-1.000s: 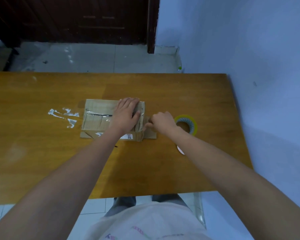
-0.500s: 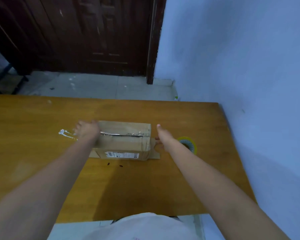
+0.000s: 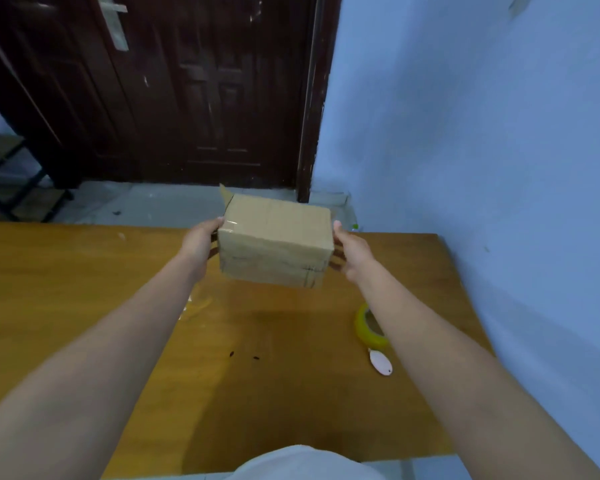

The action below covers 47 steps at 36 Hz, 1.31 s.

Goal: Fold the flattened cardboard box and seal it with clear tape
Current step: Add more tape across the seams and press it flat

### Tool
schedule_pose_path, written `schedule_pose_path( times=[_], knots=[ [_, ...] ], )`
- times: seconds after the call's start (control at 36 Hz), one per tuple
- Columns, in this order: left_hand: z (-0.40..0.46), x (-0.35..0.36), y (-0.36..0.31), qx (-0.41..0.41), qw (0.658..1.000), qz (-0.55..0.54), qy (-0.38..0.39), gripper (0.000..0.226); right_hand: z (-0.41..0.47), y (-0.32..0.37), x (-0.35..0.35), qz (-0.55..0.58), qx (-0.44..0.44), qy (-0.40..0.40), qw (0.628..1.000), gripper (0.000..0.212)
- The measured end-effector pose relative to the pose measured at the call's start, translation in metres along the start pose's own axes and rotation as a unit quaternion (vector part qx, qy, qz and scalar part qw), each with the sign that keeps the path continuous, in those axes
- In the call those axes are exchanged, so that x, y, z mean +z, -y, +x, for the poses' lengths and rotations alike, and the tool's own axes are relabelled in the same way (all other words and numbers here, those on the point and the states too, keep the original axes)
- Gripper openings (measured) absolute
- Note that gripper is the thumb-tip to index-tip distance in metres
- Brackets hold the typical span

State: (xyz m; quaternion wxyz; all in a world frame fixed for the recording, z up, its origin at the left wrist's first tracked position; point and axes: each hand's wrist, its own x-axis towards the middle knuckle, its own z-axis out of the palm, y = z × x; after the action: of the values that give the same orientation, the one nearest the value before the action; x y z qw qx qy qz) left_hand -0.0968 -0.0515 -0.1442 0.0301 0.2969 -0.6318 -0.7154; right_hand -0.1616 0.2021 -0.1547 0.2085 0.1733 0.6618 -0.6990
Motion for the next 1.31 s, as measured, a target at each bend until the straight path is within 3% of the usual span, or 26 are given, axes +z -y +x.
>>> schedule_pose_path(
  times=[0.06,0.11,0.19,0.25,0.36,0.44,0.53,0.61,0.78,0.86,0.94,1.03,1.08,1.17,1.22,1.31],
  knots=[
    [0.000,0.002,-0.001,0.032,0.999,0.007,0.018,0.012,0.001,0.006,-0.007,-0.025,-0.035,-0.008,0.999,0.017],
    [0.000,0.005,0.002,0.058,0.998,0.017,0.027,0.019,0.002,0.007,-0.013,-0.038,-0.060,-0.009,0.997,0.009],
    [-0.004,0.008,0.015,0.081,0.995,0.049,0.045,0.042,0.001,-0.004,-0.018,-0.045,-0.119,0.006,0.992,0.043],
    [-0.010,0.010,0.025,0.079,0.993,0.072,0.041,0.054,-0.001,-0.017,-0.019,-0.084,-0.147,-0.025,0.985,0.053],
    [-0.027,0.015,0.056,0.052,0.994,0.090,0.046,0.052,0.000,-0.062,-0.021,-0.074,-0.121,-0.063,0.988,0.046],
    [-0.036,0.011,0.083,0.006,0.992,0.108,0.060,0.045,-0.003,-0.096,-0.027,-0.091,-0.067,-0.057,0.992,0.049],
    [-0.038,-0.001,0.107,-0.064,0.983,0.158,0.070,0.052,-0.007,-0.121,-0.039,-0.140,0.010,-0.034,0.990,0.053],
    [-0.034,-0.012,0.118,-0.101,0.980,0.157,0.071,0.053,-0.010,-0.128,-0.048,-0.151,0.031,-0.013,0.988,0.045],
    [-0.018,-0.026,0.094,-0.055,0.995,-0.002,-0.088,0.026,-0.007,-0.092,-0.061,-0.027,-0.011,-0.150,0.988,0.028],
    [-0.009,-0.029,0.061,0.035,0.990,-0.025,-0.138,0.027,-0.010,-0.052,-0.063,-0.072,-0.108,-0.186,0.974,0.022],
    [-0.009,-0.022,0.031,0.157,0.977,0.076,-0.121,0.022,-0.018,-0.019,-0.054,-0.198,-0.219,-0.163,0.941,0.022],
    [-0.015,-0.001,0.015,0.233,0.946,0.226,-0.012,0.015,-0.024,0.000,-0.033,-0.337,-0.284,-0.080,0.894,0.022],
    [-0.018,0.016,0.015,0.233,0.904,0.348,0.087,0.014,-0.026,0.004,-0.017,-0.456,-0.302,-0.009,0.837,0.022],
    [-0.020,0.035,0.029,0.209,0.825,0.494,0.181,0.024,-0.023,-0.005,-0.001,-0.624,-0.297,0.068,0.720,0.025],
    [-0.018,0.040,0.038,0.202,0.798,0.535,0.189,0.027,-0.021,-0.013,0.005,-0.669,-0.266,0.089,0.688,0.028],
    [-0.014,0.042,0.046,0.192,0.769,0.581,0.185,0.031,-0.017,-0.027,0.007,-0.695,-0.241,0.102,0.670,0.033]
  ],
)
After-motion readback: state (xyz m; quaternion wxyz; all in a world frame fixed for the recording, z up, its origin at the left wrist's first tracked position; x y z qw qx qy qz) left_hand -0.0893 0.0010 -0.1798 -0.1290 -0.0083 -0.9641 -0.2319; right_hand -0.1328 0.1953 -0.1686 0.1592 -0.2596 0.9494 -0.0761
